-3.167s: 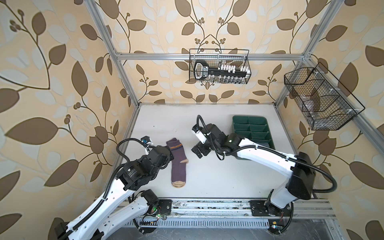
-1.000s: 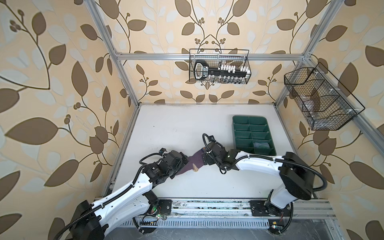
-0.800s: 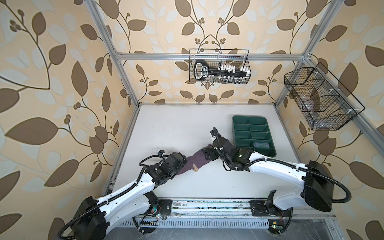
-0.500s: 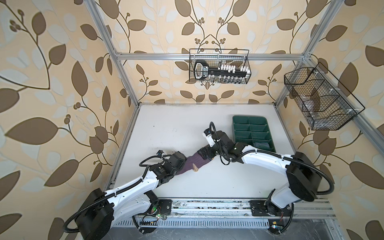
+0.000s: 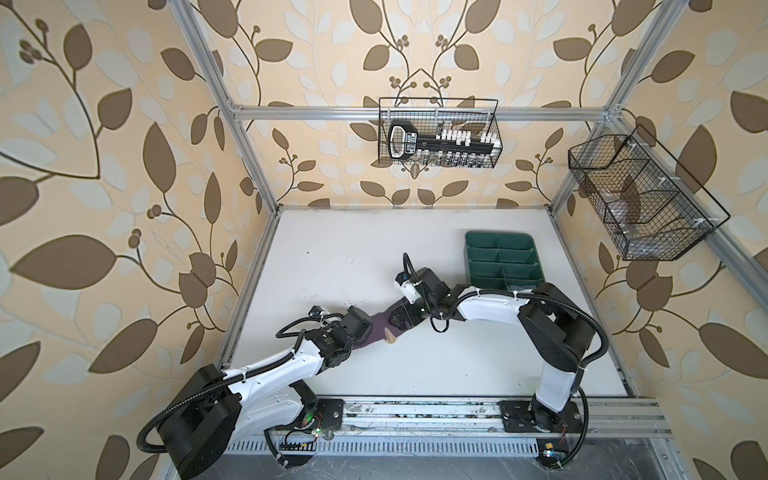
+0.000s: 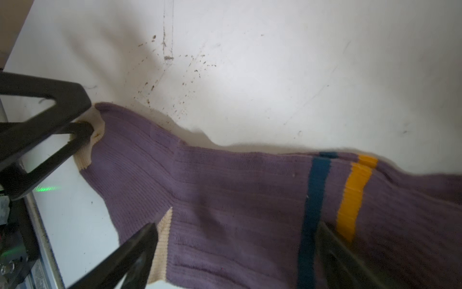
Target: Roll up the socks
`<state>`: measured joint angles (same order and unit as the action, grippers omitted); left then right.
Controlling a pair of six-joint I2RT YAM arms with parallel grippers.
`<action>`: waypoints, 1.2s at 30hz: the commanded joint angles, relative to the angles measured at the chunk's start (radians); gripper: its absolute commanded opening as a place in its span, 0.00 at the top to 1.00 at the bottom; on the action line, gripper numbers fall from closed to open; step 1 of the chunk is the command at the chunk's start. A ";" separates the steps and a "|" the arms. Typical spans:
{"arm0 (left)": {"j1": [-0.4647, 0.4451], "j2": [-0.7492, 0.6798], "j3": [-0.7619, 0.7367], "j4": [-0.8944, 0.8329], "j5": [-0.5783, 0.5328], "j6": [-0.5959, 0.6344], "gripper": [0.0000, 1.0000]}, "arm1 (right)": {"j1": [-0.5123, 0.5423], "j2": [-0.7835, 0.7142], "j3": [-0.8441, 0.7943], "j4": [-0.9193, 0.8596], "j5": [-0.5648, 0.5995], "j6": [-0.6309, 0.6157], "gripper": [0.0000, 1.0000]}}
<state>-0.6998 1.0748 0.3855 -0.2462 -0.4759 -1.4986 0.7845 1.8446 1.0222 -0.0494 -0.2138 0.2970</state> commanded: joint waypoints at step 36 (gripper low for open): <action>0.063 0.837 0.919 0.191 0.416 0.800 0.02 | -0.149 -0.711 -0.499 -0.204 0.114 0.133 0.00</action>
<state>-0.6628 1.9945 1.2610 0.0063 -0.1223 -0.7803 0.6384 1.1007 0.5438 -0.2447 -0.0517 0.4561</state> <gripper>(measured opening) 0.976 0.998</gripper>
